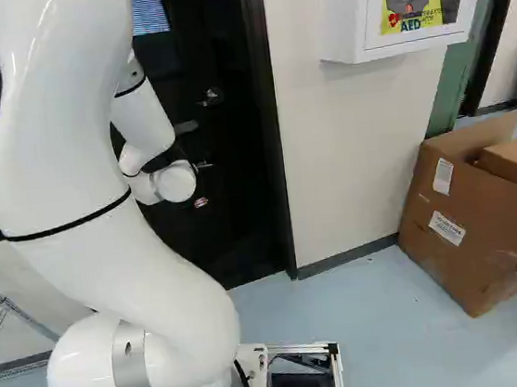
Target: Open the door and move inside
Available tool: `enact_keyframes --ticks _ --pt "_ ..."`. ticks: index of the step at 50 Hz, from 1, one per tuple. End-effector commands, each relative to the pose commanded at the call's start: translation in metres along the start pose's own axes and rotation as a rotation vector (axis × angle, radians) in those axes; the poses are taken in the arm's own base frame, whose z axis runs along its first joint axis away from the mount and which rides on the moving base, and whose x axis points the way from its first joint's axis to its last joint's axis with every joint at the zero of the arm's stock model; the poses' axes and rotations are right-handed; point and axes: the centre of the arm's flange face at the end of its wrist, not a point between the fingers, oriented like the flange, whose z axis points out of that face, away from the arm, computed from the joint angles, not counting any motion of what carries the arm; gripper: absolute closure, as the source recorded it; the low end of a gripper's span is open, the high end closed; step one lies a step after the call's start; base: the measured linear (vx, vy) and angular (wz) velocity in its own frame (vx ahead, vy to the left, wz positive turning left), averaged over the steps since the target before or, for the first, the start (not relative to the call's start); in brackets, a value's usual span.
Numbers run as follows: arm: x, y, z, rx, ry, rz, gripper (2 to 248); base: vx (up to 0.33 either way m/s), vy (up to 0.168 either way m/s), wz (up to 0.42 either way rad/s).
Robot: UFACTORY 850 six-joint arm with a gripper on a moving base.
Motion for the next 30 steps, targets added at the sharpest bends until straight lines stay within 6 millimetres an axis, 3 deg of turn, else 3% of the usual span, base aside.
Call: enact_keyframes --ticks 14,30 --pt "0.0000 0.0000 0.0000 0.000 0.000 0.000 3 0.073 0.092 -0.054" --pt "0.0000 0.0000 0.0000 0.000 0.000 0.000 3 0.080 0.073 -0.238"
